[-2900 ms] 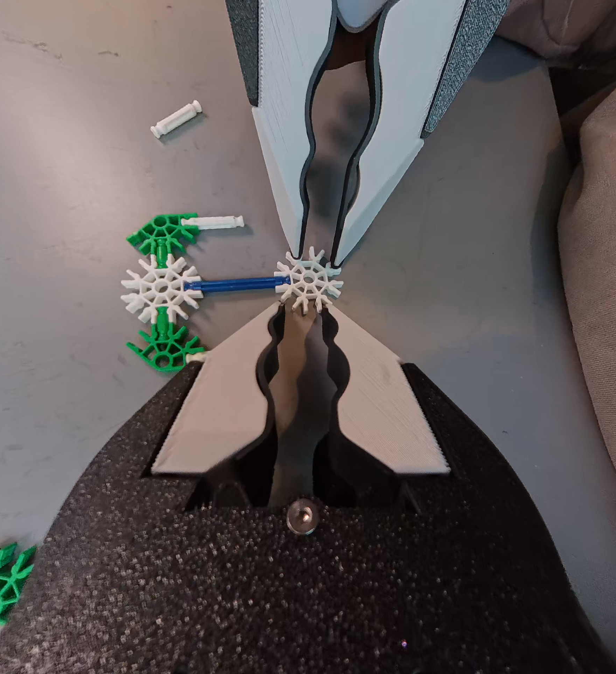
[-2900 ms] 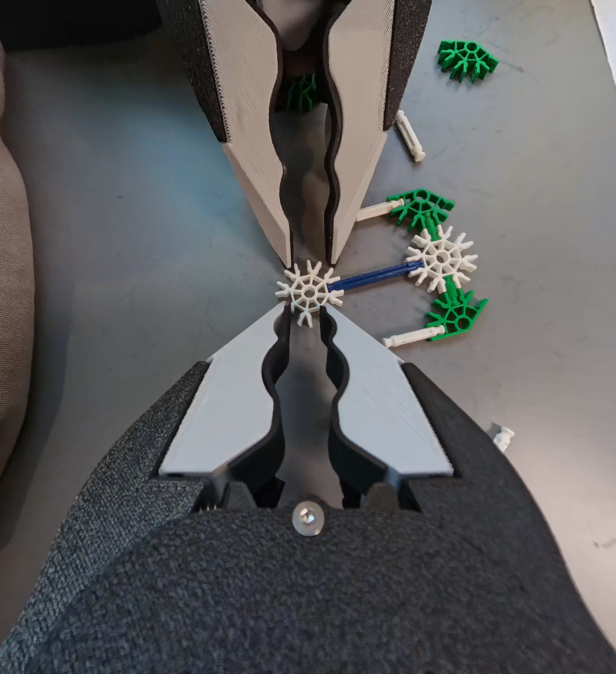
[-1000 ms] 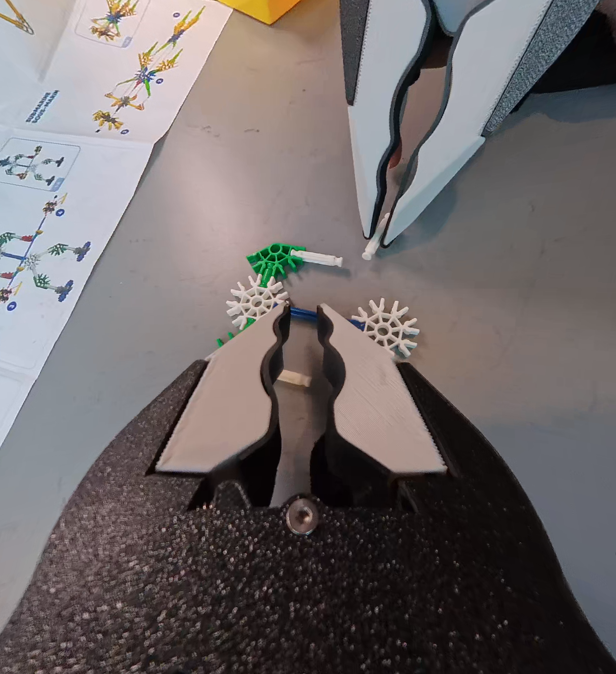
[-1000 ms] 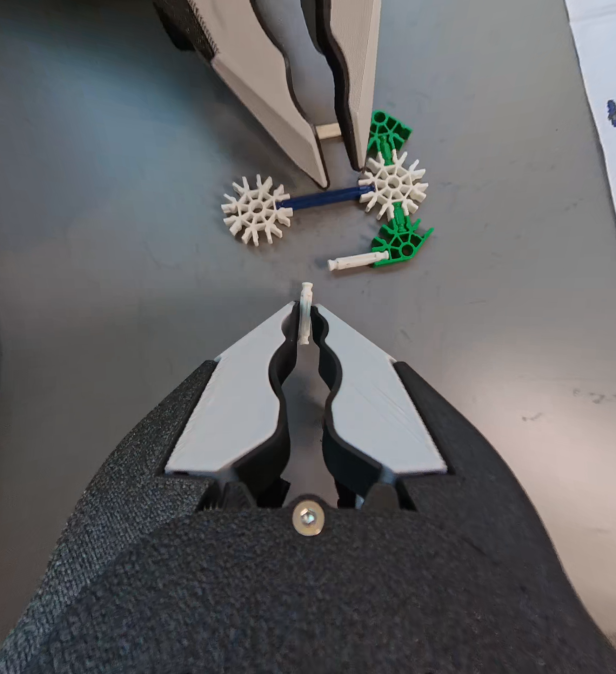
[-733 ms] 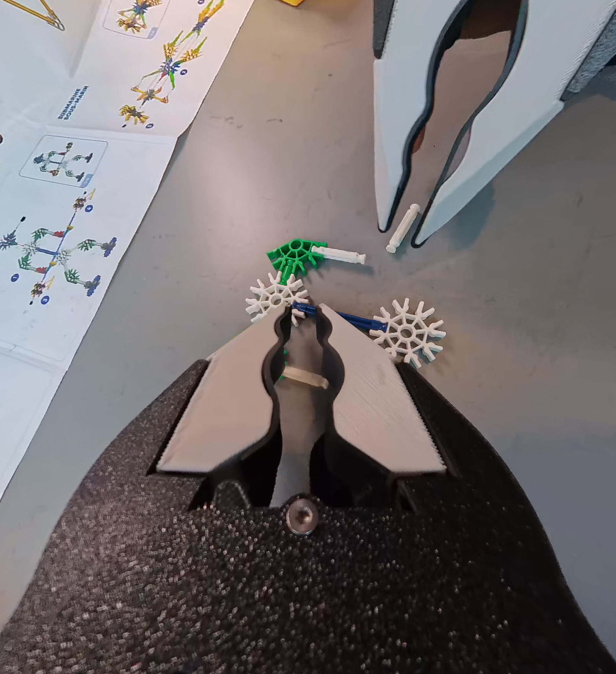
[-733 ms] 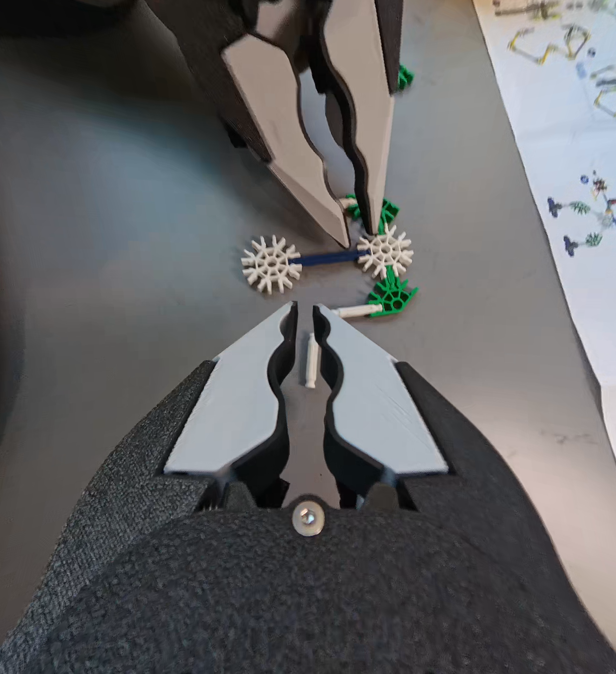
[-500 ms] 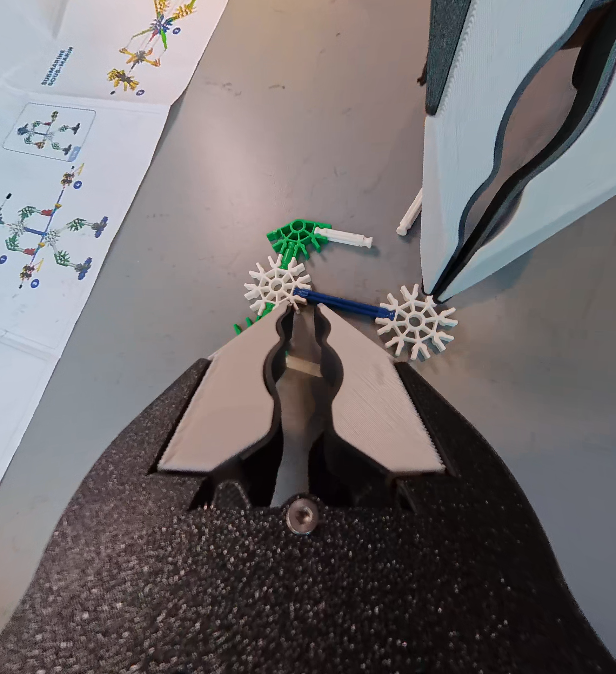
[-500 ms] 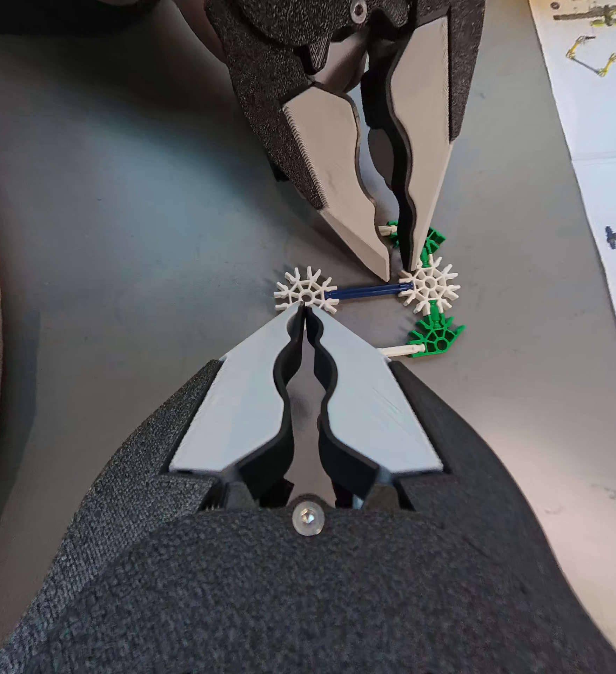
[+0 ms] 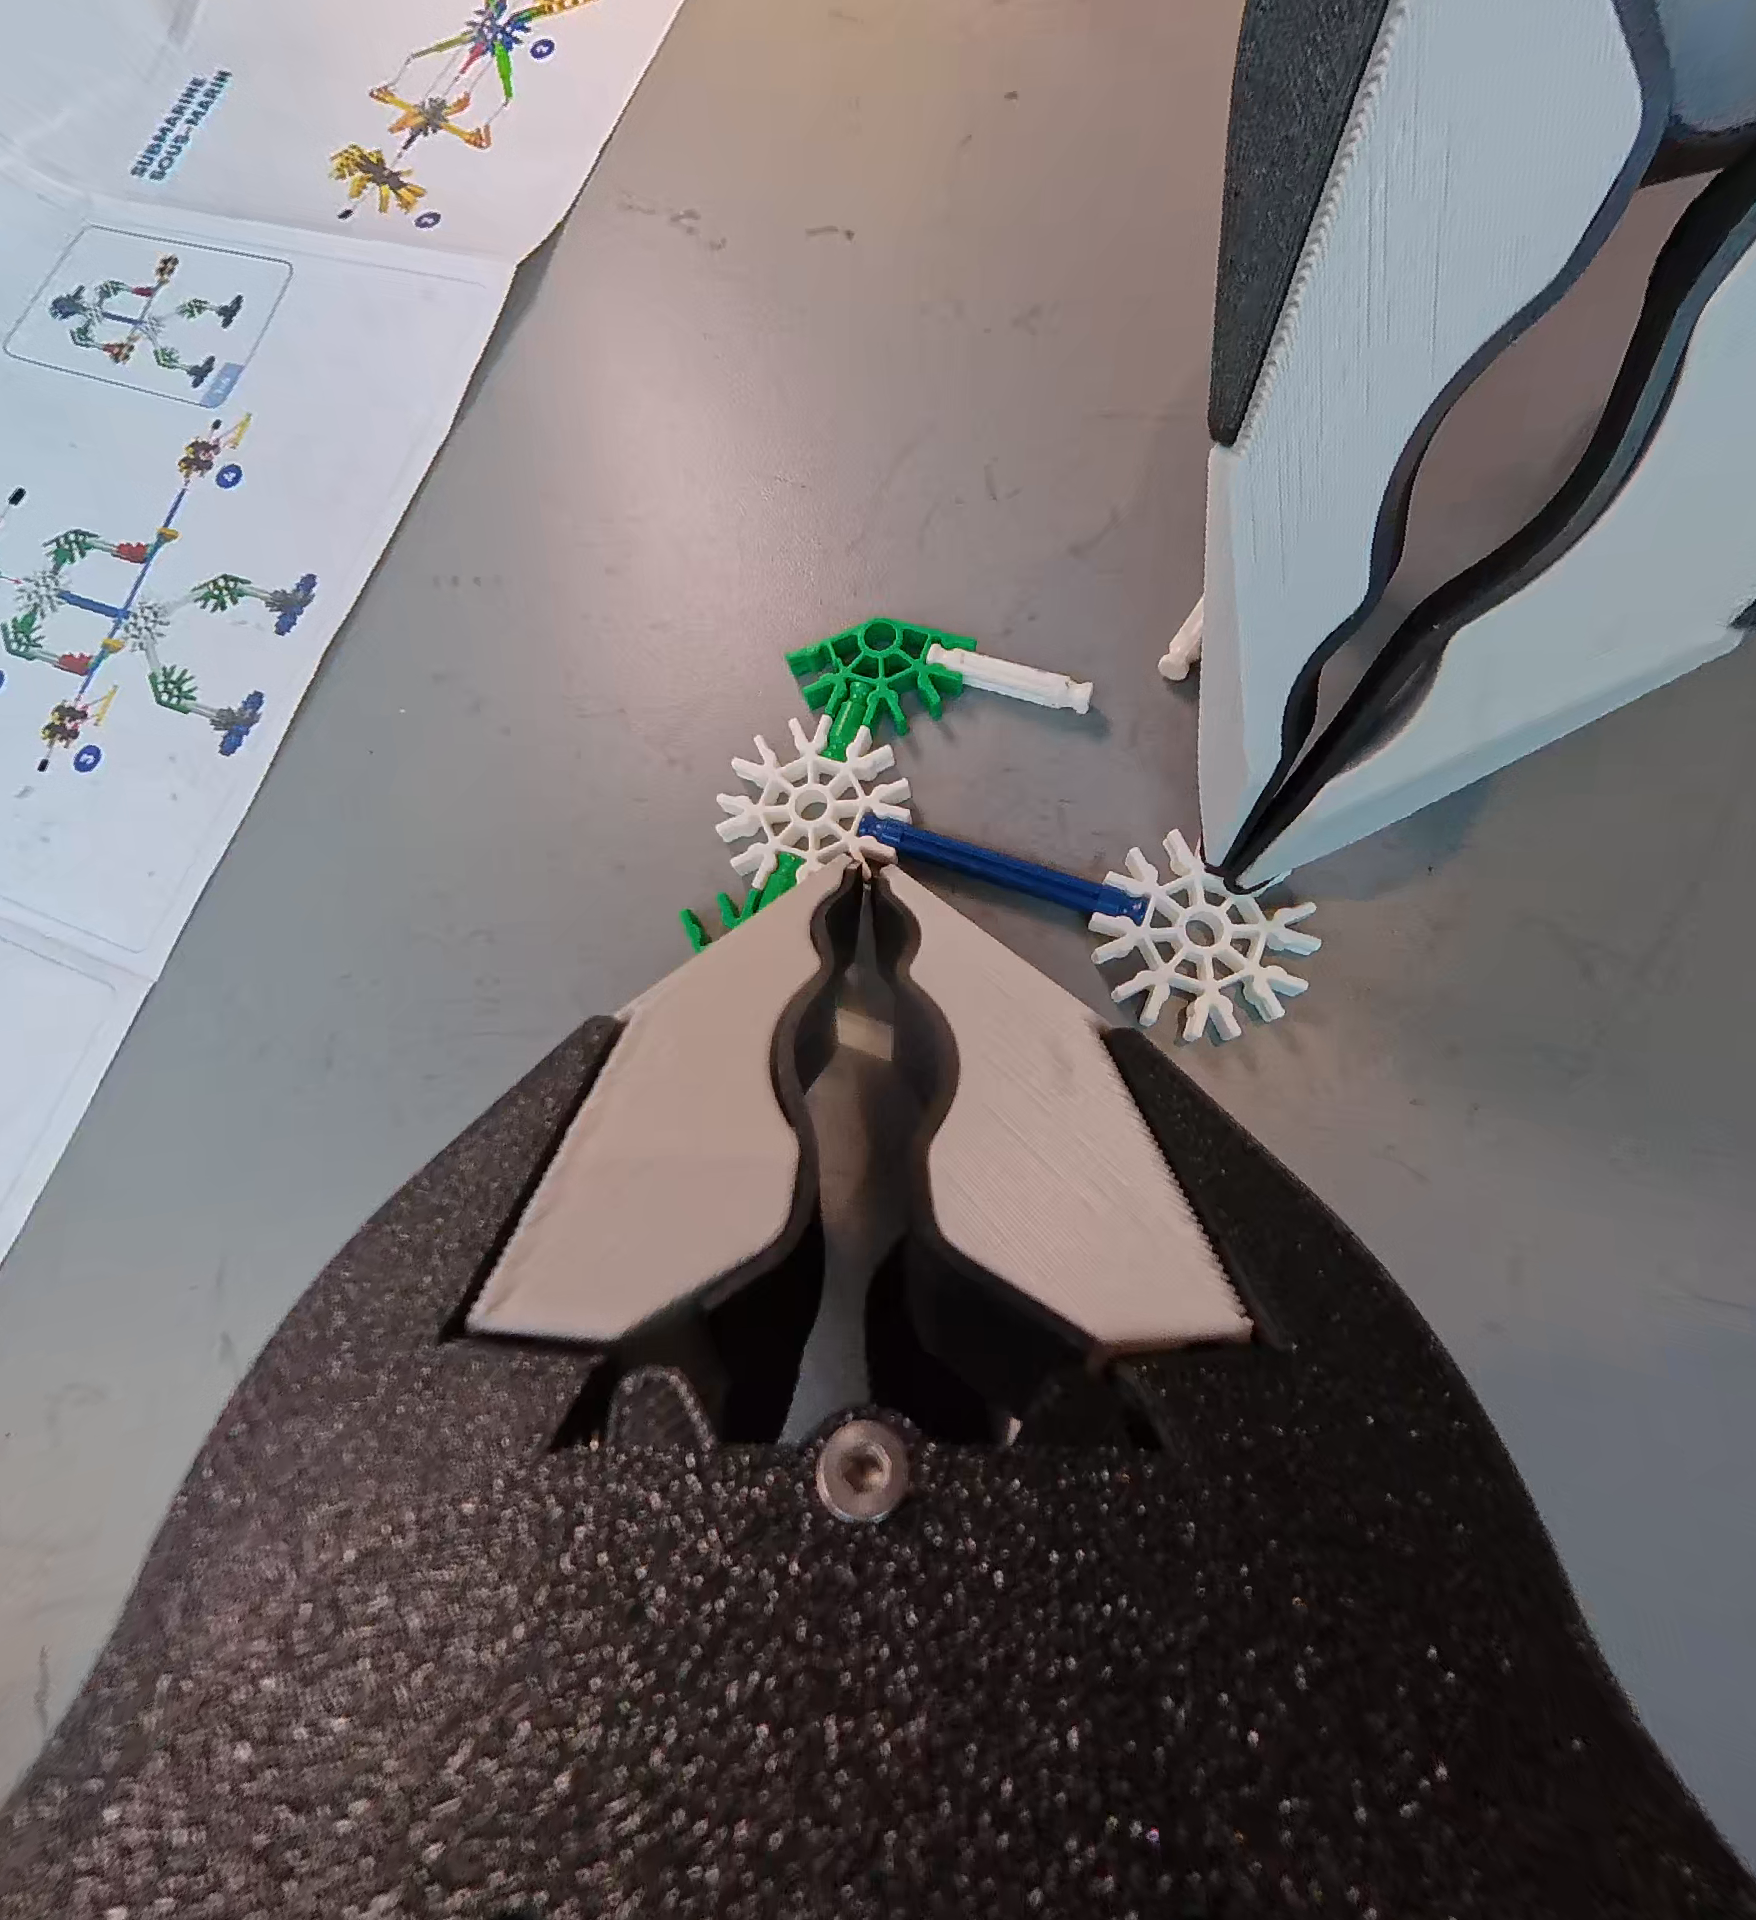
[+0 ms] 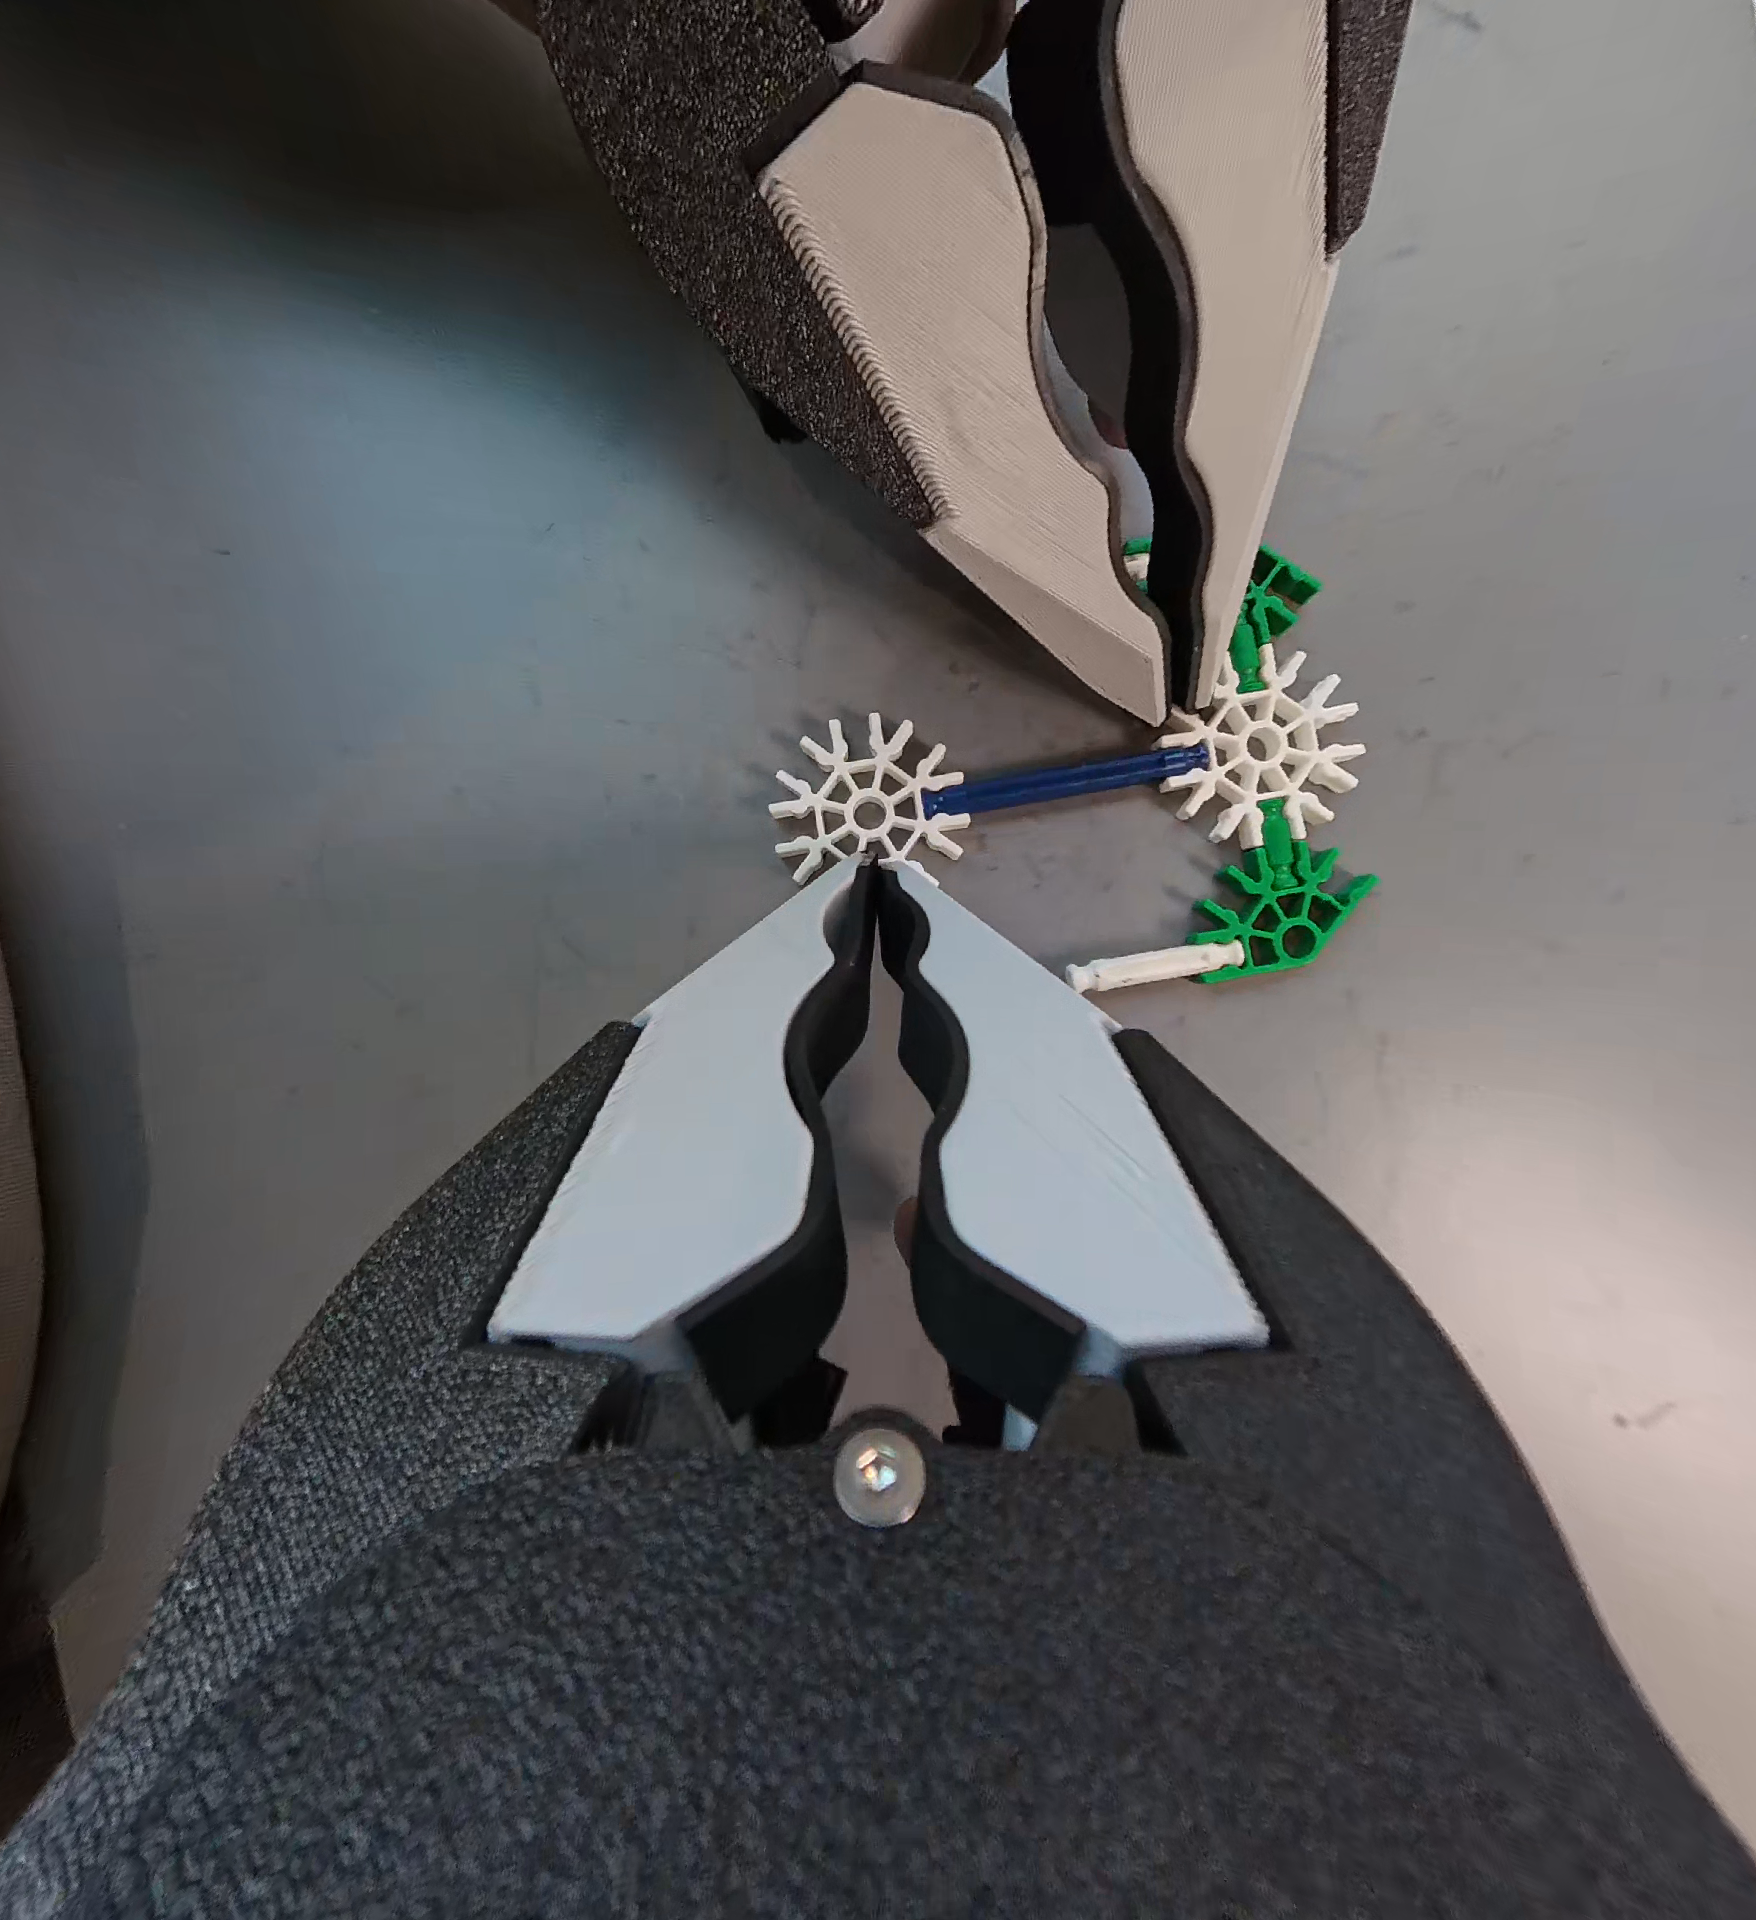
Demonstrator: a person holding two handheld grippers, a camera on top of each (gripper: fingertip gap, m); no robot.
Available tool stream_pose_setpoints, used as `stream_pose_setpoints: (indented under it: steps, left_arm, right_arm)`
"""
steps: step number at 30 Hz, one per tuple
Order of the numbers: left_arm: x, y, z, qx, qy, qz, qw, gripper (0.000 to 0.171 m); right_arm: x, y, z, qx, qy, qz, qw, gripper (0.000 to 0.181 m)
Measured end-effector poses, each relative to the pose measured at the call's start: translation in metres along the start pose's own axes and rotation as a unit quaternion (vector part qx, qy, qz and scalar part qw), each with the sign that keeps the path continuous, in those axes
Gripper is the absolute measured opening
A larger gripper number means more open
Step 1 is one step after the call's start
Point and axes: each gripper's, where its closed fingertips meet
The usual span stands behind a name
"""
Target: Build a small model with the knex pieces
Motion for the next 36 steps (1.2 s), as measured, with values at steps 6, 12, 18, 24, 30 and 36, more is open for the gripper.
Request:
stream_pose_setpoints:
  steps: [6,12,18,24,30,36]
  left_arm:
    - [0.0,0.001,0.0,0.011,-0.009,0.006,1.0,0.0]
    - [-0.001,0.001,-0.001,0.022,-0.011,0.01,1.0,0.0]
    - [-0.003,0.002,-0.001,0.019,-0.011,0.014,1.0,0.001]
    - [-0.009,0.005,-0.003,0.009,-0.009,0.019,1.0,0.004]
    - [-0.028,-0.012,-0.016,0.01,0.039,-0.047,0.998,0.01]
    - [-0.029,-0.011,-0.054,0.093,0.117,-0.05,0.988,0.03]
  right_arm:
    - [-0.001,-0.002,0.0,0.024,-0.036,-0.044,0.998,0.0]
    - [-0.034,-0.011,-0.023,0.059,-0.031,-0.099,0.993,0.007]
    - [-0.036,0.024,-0.052,0.063,0.026,-0.034,0.997,0.016]
    - [-0.027,0.03,-0.041,0.039,0.007,-0.009,0.999,0.015]
    - [-0.021,0.031,-0.037,0.025,0.009,-0.002,1.0,0.011]
    - [-0.02,0.024,-0.026,-0.004,0.001,-0.015,1.0,0.004]
Point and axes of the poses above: each gripper's, where its closed fingertips meet, x out along the fingers, y out of its underside, z = x × y across the jaws, and after that the axes turned 15 degrees about x, right-handed
